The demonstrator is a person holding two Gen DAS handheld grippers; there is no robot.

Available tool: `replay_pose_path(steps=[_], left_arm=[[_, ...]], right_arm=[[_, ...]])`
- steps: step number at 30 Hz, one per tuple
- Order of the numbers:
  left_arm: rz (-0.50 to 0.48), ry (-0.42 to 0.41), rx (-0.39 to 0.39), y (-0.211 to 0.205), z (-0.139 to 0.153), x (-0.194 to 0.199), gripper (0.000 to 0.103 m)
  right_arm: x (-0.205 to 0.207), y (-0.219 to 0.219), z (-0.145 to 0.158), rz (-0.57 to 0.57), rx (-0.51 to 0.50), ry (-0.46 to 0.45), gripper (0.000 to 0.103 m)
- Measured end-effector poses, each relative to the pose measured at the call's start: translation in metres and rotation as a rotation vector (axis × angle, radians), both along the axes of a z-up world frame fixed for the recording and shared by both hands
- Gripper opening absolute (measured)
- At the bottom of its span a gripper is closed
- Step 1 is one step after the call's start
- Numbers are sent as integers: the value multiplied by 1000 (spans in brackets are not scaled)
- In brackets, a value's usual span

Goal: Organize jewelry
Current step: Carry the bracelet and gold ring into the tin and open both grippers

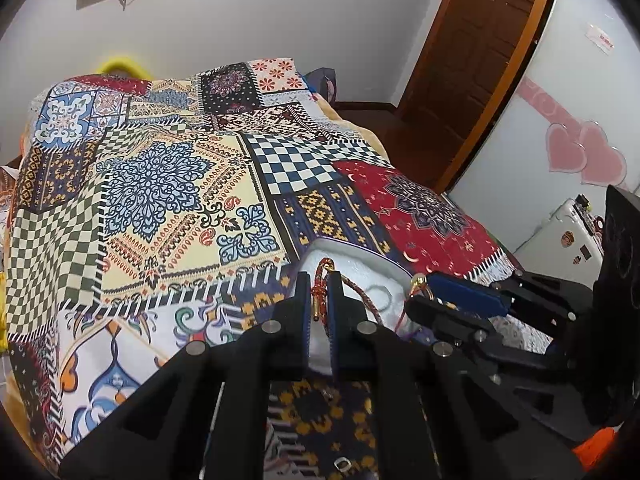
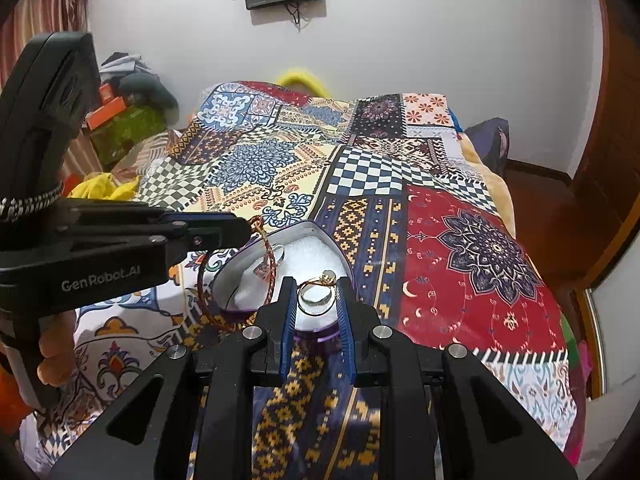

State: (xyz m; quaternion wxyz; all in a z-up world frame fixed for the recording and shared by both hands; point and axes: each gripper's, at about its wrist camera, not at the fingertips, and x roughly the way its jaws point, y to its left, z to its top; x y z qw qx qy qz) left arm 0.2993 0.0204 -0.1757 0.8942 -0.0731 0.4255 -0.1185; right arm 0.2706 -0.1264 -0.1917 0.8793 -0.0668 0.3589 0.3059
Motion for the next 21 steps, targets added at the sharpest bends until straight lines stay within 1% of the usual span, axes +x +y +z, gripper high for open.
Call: replay_pose_path(steps=[4,9,15,21], left_arm=[[4,13,-17,4,-5,10,6],[6,14,-7,4,-9,16,6],[-18,3,4,-1,-8,13,6],[-17,-3,7,0,-3,6,6]], right_arm=[[9,2,-3,7,-5,12,18],[19,5,-5,21,1,39,18],[24,10,-10,36,-17,59,18],[23,9,-7,38,-20,62,18]])
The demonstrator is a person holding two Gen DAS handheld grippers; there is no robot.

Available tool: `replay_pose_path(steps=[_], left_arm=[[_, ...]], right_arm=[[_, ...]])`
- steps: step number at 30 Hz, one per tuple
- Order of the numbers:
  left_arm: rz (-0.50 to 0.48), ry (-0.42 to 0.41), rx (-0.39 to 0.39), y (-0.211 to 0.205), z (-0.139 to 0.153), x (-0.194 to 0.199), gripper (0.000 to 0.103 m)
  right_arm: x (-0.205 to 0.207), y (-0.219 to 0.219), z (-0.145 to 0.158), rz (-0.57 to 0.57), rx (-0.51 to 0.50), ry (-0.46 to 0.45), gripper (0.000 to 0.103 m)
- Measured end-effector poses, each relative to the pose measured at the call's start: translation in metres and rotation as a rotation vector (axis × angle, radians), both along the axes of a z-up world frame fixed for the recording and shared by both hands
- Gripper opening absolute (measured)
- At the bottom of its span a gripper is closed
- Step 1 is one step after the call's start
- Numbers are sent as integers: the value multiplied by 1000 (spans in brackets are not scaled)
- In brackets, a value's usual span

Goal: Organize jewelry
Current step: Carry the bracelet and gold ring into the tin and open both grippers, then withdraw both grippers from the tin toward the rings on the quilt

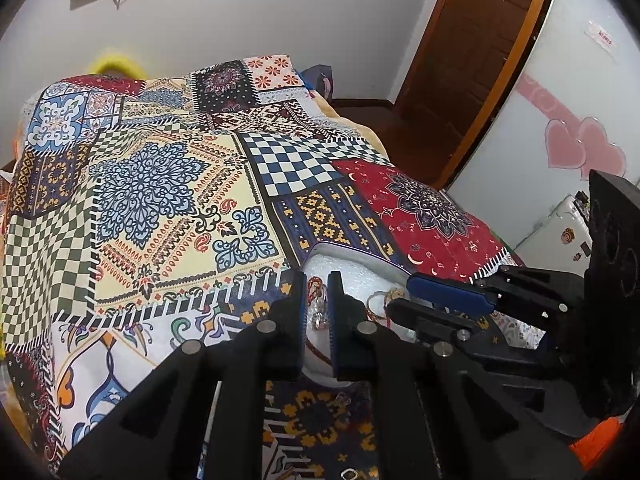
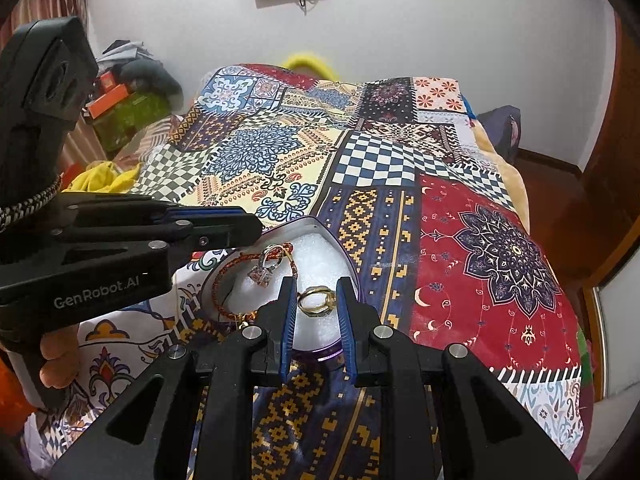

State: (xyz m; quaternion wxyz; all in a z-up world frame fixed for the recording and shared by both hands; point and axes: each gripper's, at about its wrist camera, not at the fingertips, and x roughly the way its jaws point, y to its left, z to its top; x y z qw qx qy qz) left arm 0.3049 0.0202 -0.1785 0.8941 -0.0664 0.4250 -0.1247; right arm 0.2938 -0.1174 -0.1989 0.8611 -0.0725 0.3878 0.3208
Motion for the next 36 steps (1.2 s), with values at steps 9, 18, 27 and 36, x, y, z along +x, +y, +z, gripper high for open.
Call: replay_pose_path(steps=[9,18,27,36], left_arm=[[4,-6,20,3,12,-29,14],[-15,57,55,-2,-2,-59,26],[-15,167,52,0,-36,-73,26],[-27,181,5,9,-35,-104,26]], right_arm=[[-15,-7,16,-13,-9,-32,21],[-35,-21,26,-45,-4,-63,34],[-51,-30,12,-58,-15,-16,34],[-66,-29,0,-47,-23,23,34]])
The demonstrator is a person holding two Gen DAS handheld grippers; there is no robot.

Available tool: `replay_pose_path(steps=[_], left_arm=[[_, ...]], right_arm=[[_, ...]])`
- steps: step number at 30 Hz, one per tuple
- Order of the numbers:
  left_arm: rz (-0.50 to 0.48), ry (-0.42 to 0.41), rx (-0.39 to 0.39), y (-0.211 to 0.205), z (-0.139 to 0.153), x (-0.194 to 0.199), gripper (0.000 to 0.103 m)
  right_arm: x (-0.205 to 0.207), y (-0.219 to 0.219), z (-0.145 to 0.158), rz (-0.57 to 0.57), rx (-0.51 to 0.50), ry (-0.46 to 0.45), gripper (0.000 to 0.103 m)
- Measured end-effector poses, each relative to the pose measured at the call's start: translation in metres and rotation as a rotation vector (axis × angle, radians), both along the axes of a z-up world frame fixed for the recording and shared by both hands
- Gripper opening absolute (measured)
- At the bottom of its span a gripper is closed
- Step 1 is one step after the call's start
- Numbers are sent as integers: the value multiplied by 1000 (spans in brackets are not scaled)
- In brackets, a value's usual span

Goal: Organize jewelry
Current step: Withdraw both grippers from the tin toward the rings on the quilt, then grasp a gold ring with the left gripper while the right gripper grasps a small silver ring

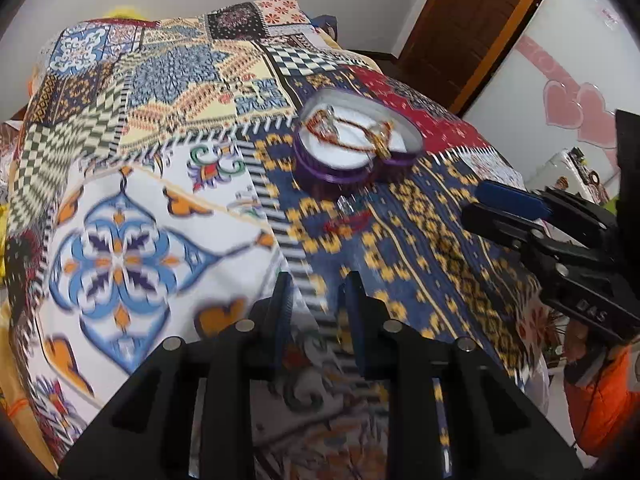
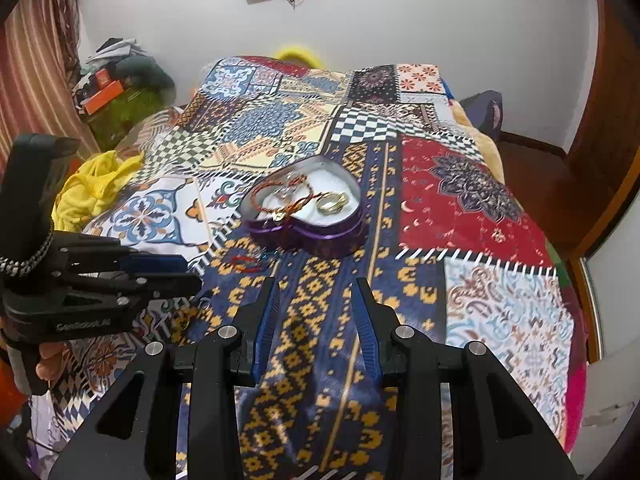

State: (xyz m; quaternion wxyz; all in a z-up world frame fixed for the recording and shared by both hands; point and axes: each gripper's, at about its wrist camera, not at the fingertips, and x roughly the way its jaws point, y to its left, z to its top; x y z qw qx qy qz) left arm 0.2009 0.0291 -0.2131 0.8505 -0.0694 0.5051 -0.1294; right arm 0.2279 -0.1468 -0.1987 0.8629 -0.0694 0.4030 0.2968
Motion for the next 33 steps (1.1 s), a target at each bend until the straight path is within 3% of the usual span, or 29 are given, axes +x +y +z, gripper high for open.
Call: replay_pose_path(steps=[5,12,14,16,33], left_arm=[[-34,0,-9,-11,0,-18,26],[-19,-10,52,-22,-7,-23,25],[-20,-23,83,-25,-7,-25,17],[-28,-37,110,-26,-7,-28,17],[69,-142,69,21,28,-55,17]], right_arm=[[-11,3,-2,12,6,11,34],[-19,7,-2,25,3,14,34],[-22,8,-2,25,4,14,34],[-22,9,-3,25,9,18,34],[-28,70,-28,141,-28,62,34]])
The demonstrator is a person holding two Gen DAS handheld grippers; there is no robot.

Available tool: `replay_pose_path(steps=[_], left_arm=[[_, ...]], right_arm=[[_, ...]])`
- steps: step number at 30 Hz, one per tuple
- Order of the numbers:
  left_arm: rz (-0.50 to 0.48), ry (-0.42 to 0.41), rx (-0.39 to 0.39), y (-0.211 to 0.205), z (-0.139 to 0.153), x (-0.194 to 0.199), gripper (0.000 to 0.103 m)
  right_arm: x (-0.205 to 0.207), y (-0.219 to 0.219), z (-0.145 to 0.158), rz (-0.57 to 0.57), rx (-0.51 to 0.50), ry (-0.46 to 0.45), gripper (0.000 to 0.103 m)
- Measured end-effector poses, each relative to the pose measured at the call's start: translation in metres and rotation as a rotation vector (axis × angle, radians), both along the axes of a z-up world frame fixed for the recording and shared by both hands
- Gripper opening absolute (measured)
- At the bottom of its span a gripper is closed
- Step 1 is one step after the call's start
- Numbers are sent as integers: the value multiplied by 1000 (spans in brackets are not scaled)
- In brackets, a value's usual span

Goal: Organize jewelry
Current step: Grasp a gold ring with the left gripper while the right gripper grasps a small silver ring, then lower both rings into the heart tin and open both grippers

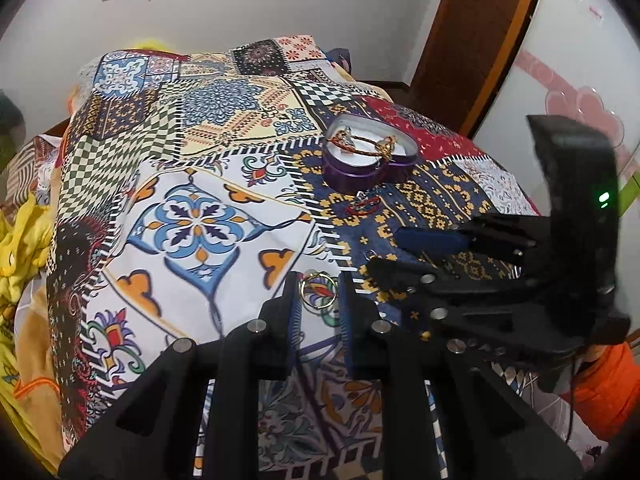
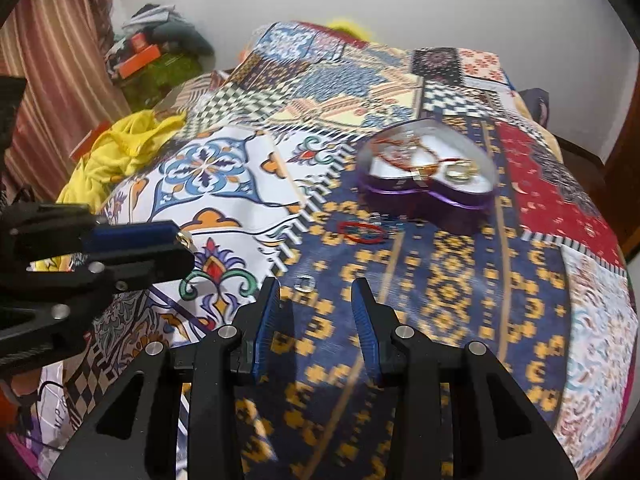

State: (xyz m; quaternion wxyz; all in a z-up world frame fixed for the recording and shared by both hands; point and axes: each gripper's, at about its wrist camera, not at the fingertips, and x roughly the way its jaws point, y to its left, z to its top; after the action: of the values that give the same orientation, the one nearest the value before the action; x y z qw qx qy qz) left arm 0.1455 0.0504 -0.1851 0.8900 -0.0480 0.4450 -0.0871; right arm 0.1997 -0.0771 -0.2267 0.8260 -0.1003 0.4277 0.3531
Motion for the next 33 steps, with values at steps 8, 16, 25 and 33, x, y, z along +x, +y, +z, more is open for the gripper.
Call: replay_pose_path(steps=[8,16,25,33], left_arm=[[13,-17,-20,6,2,-5,17],[18,-29,-38,2,7,3,17],[3,-78,-47,-11,27,25,17],[-18,-124,-53,-22,44,50,17]], right_arm=[[-2,16,-7,29,-72,-38,9],[0,1,5,-1,-19,-48,8],[16,-36,44,-99,69,-114,9],[31,-56,70,-161,131,-176,9]])
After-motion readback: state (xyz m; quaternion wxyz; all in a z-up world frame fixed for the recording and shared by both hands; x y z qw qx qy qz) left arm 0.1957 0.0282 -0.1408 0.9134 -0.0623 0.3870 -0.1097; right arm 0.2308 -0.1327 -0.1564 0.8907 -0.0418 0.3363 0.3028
